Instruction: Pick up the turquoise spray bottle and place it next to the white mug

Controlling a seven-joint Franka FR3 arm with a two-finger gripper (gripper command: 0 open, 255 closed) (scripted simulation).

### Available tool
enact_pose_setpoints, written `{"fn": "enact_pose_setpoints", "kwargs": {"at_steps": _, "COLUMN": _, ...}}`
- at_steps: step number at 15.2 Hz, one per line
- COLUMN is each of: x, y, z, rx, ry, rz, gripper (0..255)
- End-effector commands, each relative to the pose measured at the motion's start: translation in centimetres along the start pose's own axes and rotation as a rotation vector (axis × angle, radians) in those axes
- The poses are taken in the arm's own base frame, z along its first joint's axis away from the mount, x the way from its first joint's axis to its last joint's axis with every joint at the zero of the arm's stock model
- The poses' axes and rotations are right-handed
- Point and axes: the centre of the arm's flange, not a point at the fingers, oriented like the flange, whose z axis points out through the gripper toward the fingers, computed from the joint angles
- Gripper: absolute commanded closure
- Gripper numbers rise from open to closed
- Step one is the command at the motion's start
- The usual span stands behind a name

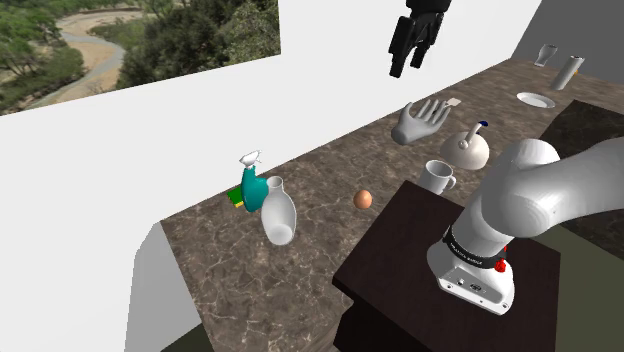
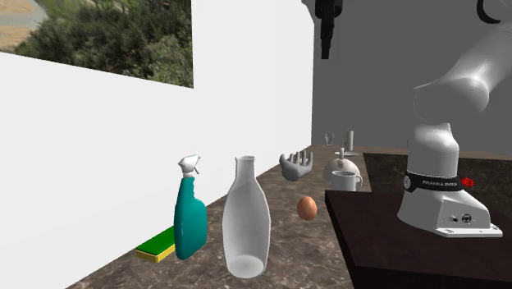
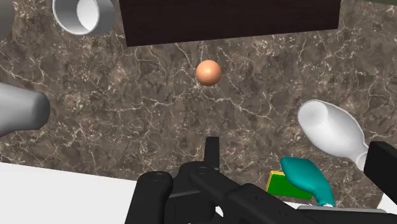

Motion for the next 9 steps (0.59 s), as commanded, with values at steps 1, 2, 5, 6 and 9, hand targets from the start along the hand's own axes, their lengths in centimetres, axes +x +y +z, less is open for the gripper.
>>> {"fn": "enact_pose_setpoints", "kwargs": {"at_steps": 1, "x": 0.0, "y": 0.0, "z": 0.0, "rx": 0.000, "ry": 0.000, "rz": 0.000, "gripper": 0}}
{"fn": "enact_pose_setpoints", "kwargs": {"at_steps": 2, "x": 0.5, "y": 0.4, "z": 1.1, "rx": 0.009, "ry": 0.008, "rz": -0.033, "gripper": 0}}
{"fn": "enact_pose_setpoints", "kwargs": {"at_steps": 5, "x": 2.3, "y": 1.5, "z": 4.4, "rx": 0.034, "ry": 0.034, "rz": -0.133, "gripper": 0}}
{"fn": "enact_pose_setpoints", "kwargs": {"at_steps": 6, "x": 2.9, "y": 1.8, "z": 5.5, "rx": 0.043, "ry": 0.042, "rz": -0.166, "gripper": 0}}
{"fn": "enact_pose_setpoints", "kwargs": {"at_steps": 9, "x": 4.9, "y": 2.6, "z": 8.8, "rx": 0.068, "ry": 0.068, "rz": -0.265, "gripper": 0}}
